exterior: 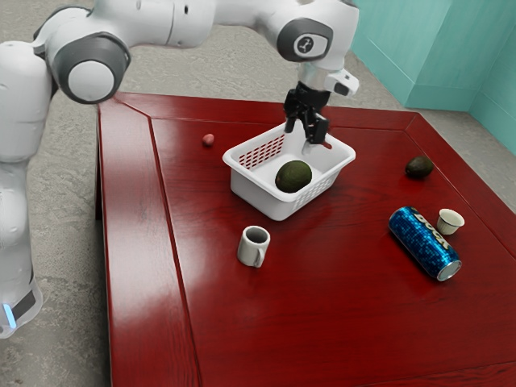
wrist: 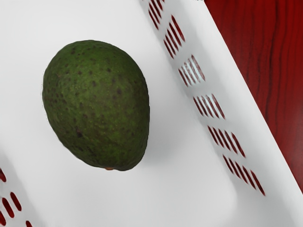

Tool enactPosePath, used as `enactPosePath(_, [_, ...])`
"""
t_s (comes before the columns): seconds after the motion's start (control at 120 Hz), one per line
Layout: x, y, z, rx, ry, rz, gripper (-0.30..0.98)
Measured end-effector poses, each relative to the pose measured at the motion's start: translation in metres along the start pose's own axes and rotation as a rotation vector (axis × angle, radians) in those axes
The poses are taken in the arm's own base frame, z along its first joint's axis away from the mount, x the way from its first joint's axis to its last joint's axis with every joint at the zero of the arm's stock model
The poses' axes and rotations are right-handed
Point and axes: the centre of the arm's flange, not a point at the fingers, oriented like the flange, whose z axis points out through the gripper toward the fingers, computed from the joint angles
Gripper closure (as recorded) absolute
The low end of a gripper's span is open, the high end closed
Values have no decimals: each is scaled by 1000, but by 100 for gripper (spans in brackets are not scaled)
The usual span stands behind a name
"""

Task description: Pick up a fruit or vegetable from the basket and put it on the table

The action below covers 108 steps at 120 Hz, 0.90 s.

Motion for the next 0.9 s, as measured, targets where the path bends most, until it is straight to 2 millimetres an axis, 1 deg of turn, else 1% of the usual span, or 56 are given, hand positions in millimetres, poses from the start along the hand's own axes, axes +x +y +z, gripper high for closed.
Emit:
enactPosePath(0.1, [8,-10,10,-30,53,-75,0])
enactPosePath(0.225, [20,-30,38,-67,79,-173,0])
enactPosePath(0.358, [27,-33,63,-92,87,-235,0])
enactPosePath(0.417, [28,-39,74,-97,82,-265,0])
enactPosePath(0.475, [29,-44,80,-100,81,-289,0])
enactPosePath(0.592, [30,-43,91,-105,80,-316,0])
enactPosePath(0.65, [32,-39,98,-107,74,-322,0])
enactPosePath(0.717, [34,-37,102,-110,73,-330,0])
enactPosePath(0.9, [36,-37,116,-109,60,-358,0])
